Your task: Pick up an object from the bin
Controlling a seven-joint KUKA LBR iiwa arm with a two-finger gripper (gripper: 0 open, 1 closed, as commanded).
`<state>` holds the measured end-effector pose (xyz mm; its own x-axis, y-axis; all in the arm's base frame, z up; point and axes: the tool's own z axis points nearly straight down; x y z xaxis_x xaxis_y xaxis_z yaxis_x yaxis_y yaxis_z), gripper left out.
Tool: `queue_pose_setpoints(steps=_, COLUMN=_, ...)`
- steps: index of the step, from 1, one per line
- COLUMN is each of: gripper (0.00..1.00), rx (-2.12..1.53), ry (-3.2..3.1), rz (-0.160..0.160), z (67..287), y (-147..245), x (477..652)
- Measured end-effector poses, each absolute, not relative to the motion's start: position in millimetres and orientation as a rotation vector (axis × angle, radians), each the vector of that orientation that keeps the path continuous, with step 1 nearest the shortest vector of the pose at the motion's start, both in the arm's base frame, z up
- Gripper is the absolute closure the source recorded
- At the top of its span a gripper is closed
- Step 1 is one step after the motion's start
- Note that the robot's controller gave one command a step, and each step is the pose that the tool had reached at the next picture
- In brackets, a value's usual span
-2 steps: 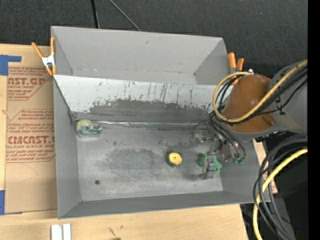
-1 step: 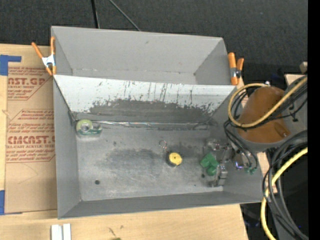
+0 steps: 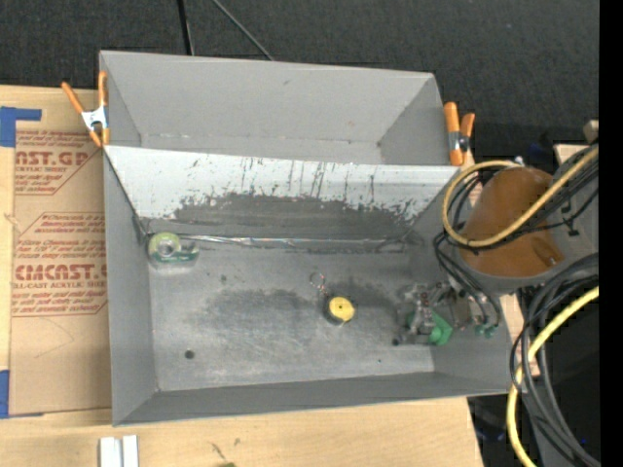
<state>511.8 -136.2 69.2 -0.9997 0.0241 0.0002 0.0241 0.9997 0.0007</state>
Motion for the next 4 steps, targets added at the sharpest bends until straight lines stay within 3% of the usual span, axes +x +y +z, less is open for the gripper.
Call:
queue_pose_setpoints(steps=1, gripper=0.0, rx=-0.038, ry=-3.141, rz=-0.001, z=69, y=-136, x=511.8)
queue_pose_setpoints(steps=2, gripper=0.0, rx=-0.08, ry=-3.14, rz=-0.001, z=69, y=-156, x=505.2)
queue_pose_setpoints(steps=3, gripper=1.0, rx=-0.078, ry=-3.141, rz=-0.002, z=69, y=-155, x=505.7)
queue_pose_setpoints(steps=4, gripper=1.0, rx=-0.257, ry=-3.141, rz=0.001, z=200, y=-145, x=520.4)
